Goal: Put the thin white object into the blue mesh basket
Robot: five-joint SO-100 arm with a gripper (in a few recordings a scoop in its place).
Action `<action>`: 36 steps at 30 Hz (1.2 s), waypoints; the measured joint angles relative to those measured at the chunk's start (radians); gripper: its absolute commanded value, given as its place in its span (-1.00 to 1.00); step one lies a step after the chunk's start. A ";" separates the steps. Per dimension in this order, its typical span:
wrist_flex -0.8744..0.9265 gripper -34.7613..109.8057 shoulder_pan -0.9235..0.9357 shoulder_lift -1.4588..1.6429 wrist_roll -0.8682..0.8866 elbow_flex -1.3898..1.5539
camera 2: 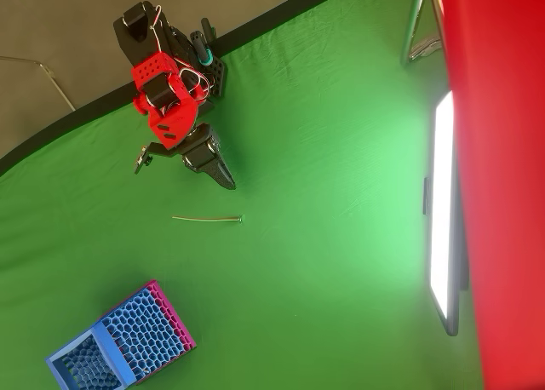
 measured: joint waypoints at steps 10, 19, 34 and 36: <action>0.000 -0.51 0.000 -0.035 -0.012 -0.006; -0.021 -0.51 0.012 -0.236 0.012 -0.187; 0.066 -0.51 0.012 -0.718 0.161 -0.569; 0.092 -0.51 0.012 -0.778 0.179 -0.620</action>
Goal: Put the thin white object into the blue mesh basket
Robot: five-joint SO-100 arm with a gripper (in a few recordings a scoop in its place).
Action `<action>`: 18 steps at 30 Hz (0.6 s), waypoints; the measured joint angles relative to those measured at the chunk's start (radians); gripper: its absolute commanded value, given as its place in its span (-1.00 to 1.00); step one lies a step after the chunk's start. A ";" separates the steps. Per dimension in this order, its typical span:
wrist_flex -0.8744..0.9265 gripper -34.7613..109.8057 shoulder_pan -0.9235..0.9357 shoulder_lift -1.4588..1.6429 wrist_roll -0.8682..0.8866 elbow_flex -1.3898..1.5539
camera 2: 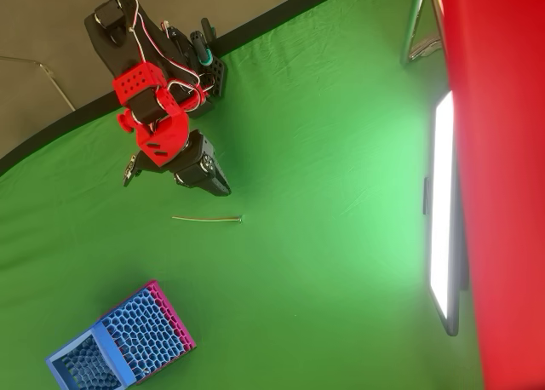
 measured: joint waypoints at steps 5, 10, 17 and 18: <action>0.055 -0.51 0.032 -0.141 0.040 -0.101; 0.104 -0.51 0.069 -0.250 0.071 -0.178; 0.114 -0.51 0.138 -0.374 0.078 -0.232; 0.118 -0.51 0.146 -0.388 0.078 -0.239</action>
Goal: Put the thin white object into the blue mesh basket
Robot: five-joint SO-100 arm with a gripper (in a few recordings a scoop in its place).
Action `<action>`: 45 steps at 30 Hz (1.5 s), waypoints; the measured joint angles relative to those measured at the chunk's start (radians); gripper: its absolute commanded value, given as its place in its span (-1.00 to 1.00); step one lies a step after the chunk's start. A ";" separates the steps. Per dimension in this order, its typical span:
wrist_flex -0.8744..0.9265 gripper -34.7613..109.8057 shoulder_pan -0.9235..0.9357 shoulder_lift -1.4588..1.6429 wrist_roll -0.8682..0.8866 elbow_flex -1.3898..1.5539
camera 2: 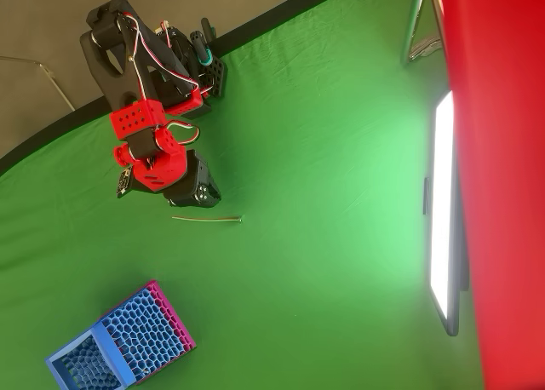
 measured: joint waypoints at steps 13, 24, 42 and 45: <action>0.025 -0.51 0.032 -0.278 0.031 -0.156; 0.025 -0.51 0.031 -0.445 0.041 -0.256; 0.023 -0.37 0.058 -0.618 0.017 -0.350; 0.023 -0.36 0.077 -0.647 0.009 -0.367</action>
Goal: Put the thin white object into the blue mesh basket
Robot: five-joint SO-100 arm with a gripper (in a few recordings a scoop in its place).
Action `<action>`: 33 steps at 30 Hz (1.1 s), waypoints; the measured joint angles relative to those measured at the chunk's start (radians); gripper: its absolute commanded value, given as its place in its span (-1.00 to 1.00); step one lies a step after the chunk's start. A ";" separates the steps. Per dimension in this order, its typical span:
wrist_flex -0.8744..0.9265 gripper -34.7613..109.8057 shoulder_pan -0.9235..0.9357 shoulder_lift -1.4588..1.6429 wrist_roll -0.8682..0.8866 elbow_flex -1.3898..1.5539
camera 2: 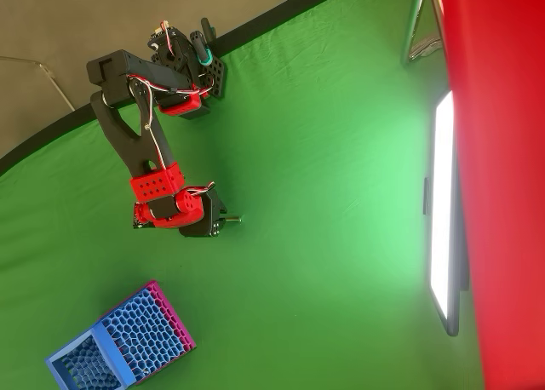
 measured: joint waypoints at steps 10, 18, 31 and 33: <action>0.011 -0.36 0.000 -0.118 -0.003 -0.091; 0.028 -0.34 -0.020 -0.170 -0.003 -0.141; 0.028 -0.34 -0.023 -0.236 -0.003 -0.172; 0.028 -0.34 -0.023 -0.241 -0.003 -0.176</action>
